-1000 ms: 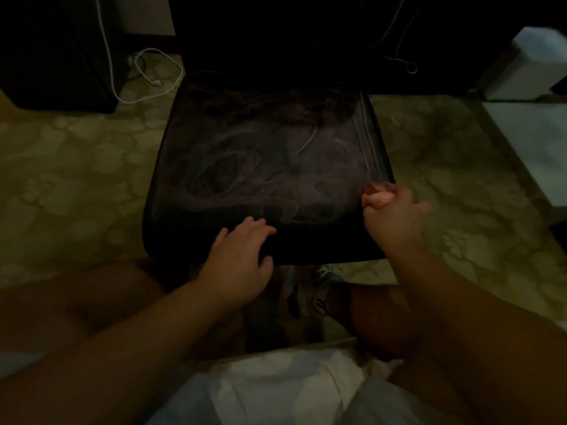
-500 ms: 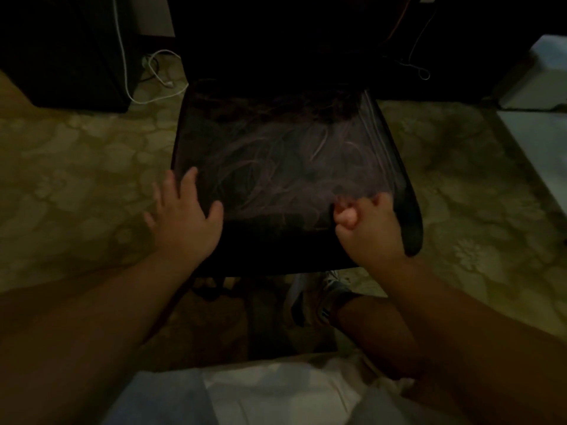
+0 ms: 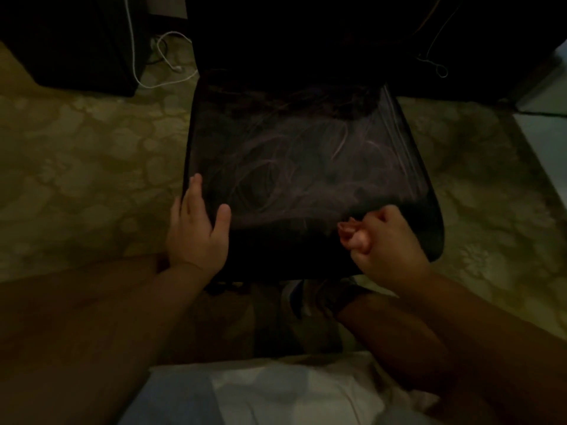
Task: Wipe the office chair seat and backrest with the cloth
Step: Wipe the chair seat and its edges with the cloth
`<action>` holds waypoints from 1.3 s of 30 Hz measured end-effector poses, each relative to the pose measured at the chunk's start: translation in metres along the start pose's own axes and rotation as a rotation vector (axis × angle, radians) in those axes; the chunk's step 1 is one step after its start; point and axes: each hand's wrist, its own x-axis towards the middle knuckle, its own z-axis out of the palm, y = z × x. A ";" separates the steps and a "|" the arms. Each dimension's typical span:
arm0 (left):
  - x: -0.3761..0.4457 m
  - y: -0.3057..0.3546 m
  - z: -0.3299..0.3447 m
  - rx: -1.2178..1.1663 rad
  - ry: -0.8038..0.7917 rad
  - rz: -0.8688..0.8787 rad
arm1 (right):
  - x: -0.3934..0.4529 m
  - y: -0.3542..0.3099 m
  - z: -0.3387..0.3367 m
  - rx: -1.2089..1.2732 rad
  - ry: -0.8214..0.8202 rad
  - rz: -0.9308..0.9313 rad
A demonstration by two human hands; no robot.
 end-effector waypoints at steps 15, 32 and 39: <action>-0.014 0.000 0.004 -0.058 0.049 -0.011 | 0.038 0.001 -0.016 -0.026 -0.003 0.051; -0.062 -0.001 -0.015 -0.215 0.068 -0.126 | -0.035 -0.092 0.010 0.048 -0.066 -0.051; -0.055 0.006 -0.044 -0.458 0.035 -0.202 | -0.029 -0.097 0.005 -0.043 -0.097 0.018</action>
